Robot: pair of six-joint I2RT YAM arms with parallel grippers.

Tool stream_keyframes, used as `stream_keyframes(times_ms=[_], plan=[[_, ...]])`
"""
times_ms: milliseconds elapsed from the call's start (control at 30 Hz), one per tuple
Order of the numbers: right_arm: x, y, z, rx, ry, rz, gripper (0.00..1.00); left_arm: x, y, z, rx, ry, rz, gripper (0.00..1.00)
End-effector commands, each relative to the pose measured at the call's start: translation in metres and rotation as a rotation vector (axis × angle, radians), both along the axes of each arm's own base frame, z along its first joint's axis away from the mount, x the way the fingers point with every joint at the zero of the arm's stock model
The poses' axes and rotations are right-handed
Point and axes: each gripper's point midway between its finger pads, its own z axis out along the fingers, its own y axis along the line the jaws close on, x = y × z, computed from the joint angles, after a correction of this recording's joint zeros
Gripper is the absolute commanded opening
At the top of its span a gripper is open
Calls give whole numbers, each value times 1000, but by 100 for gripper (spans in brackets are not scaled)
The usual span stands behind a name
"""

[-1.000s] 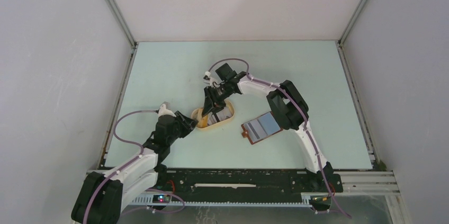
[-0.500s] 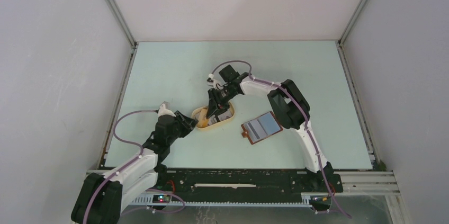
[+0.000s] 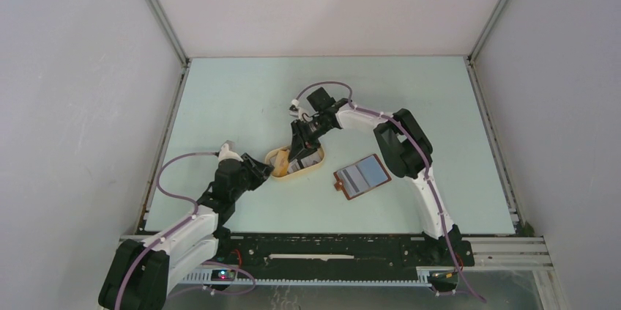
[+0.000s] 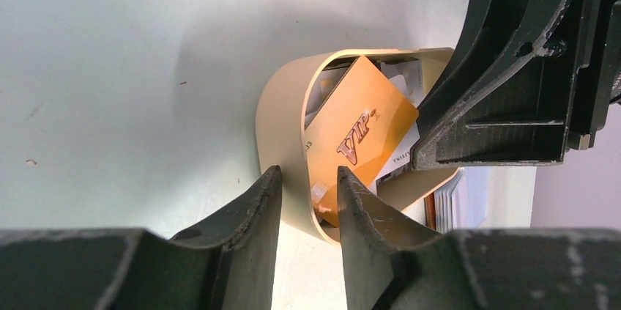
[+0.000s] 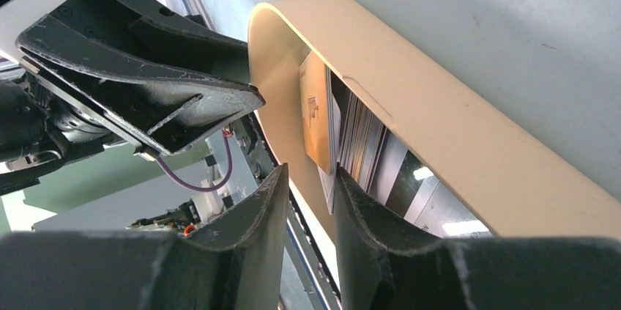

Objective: Put the credit cards into the card holder
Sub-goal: Pick up the credit card from the storage box.

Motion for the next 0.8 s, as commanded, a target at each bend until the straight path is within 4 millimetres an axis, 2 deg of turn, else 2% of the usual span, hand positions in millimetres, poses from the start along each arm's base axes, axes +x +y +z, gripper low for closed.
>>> stream_keyframes(times_ms=[0,533,767], plan=[[0,-1,35,67,-72,23,36,6,-2,12,-9,-50,-14,38],[-1,-5,36,66,-92,31,26,6,-3,12,-10,-49,-16,38],[-1,-10,36,59,-101,25,12,7,-3,15,-14,-56,-17,38]])
